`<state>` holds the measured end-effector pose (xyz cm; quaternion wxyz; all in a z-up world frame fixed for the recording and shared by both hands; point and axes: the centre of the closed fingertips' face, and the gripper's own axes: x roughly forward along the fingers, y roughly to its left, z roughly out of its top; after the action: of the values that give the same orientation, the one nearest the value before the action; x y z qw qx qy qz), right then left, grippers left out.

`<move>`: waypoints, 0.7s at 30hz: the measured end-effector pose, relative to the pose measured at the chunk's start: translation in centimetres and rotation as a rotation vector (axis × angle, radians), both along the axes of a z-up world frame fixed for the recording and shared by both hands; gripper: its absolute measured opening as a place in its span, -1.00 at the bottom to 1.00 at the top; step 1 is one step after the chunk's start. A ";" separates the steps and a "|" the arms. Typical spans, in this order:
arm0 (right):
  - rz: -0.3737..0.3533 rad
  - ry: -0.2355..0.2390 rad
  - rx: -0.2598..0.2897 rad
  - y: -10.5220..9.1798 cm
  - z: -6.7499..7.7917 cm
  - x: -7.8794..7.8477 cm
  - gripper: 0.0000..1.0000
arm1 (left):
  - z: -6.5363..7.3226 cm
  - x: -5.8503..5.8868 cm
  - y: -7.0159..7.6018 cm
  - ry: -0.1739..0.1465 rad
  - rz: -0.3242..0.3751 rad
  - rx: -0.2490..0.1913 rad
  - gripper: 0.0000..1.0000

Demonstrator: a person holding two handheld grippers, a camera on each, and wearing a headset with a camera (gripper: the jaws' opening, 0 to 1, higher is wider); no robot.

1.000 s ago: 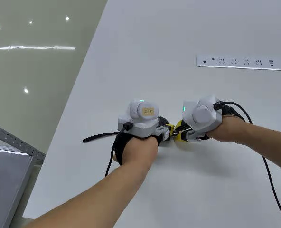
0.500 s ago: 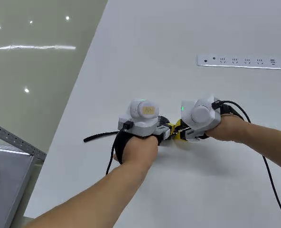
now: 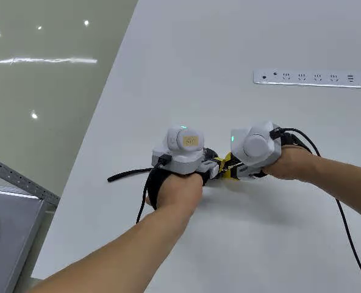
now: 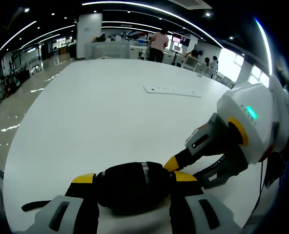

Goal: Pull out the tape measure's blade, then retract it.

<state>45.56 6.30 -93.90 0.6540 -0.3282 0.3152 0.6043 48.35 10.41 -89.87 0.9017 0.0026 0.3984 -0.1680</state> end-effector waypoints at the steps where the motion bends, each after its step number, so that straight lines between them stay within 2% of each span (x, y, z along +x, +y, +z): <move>1: 0.000 -0.002 -0.002 0.0 0.0 0.0 -0.74 | 0.0 0.0 0.0 0.000 0.000 -0.001 0.10; 21: 0.020 -0.035 -0.013 0.0 0.1 -0.1 -0.73 | 0.1 -0.1 0.0 0.000 0.003 0.003 0.15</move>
<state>45.49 6.27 -93.84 0.6513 -0.3462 0.3041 0.6029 48.25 10.44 -89.82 0.9019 0.0033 0.3986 -0.1661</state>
